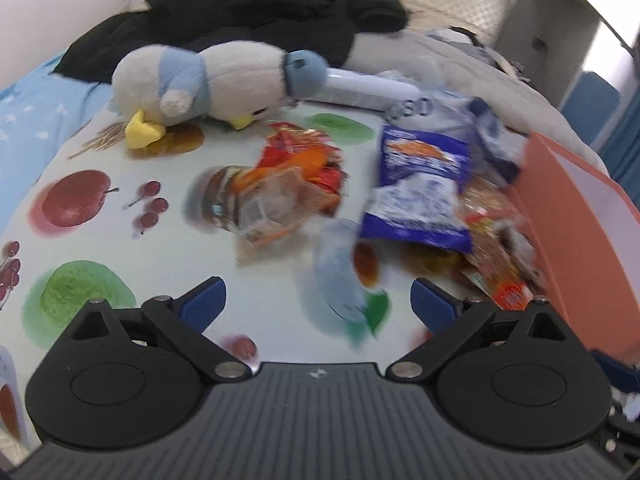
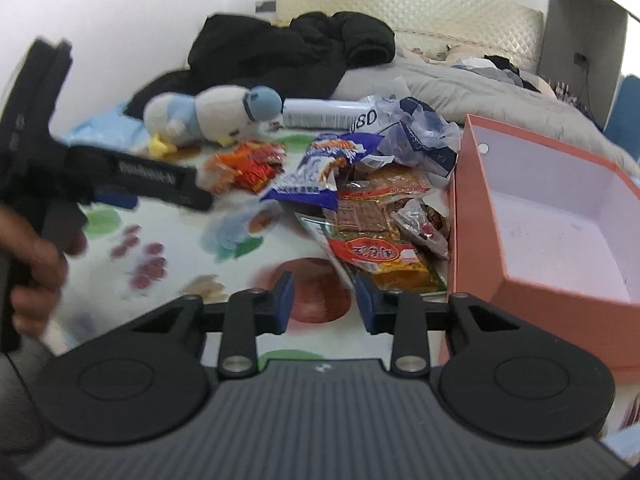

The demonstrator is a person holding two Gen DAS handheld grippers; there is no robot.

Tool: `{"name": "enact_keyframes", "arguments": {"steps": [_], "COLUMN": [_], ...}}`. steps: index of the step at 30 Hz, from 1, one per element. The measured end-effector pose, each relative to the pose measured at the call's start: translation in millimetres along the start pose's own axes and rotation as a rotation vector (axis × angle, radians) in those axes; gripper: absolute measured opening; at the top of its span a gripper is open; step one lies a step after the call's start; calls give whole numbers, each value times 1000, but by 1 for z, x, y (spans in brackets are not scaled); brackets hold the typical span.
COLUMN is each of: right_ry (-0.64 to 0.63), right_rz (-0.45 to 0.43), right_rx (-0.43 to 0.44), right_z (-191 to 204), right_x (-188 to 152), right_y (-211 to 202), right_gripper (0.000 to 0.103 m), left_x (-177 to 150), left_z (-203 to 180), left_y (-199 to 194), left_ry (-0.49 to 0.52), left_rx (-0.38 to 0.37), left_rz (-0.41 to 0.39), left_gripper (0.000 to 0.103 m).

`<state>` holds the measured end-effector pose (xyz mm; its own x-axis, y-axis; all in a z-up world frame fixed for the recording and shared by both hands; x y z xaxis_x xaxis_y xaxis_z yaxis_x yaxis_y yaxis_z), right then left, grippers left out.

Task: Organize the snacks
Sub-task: 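Reach the left tool to the orange bread packet while the right tool reaches the green-edged packet, then close the left tool on the orange packet while the right tool grasps the green-edged packet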

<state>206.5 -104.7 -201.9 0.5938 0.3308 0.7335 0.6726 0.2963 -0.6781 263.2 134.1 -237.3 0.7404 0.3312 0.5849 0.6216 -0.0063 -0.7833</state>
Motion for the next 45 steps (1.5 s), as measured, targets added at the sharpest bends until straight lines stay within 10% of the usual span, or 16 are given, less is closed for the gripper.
{"name": "enact_keyframes", "arguments": {"steps": [10, 15, 24, 45], "right_ry": [-148, -183, -199, -247], "right_rz": [19, 23, 16, 57], "right_rx": [-51, -60, -22, 110], "right_z": [2, 3, 7, 41], "right_x": [5, 8, 9, -47], "right_y": [48, 62, 52, -22], "right_gripper": [35, 8, 3, 3], "left_x": [51, 61, 59, -54], "left_z": [21, 24, 23, -10], "left_y": [56, 79, 85, -29], "left_ry": [-47, -63, -79, -29], "left_rx": [17, 27, 15, -76], "left_rz": [-44, -40, -22, 57], "left_gripper": [100, 100, 81, 81]}}
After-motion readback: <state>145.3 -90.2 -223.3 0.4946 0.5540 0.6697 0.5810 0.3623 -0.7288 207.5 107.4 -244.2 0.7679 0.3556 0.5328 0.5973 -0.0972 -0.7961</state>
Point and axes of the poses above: each gripper's, at about its wrist camera, not at the fingertips, and y roughly the way its jaws point, z to its left, x to its top, the point moved 6 cm from there along y, roughly the way its jaws point, and after that the axes turned 5 degrees about z, right-handed, at the moved point
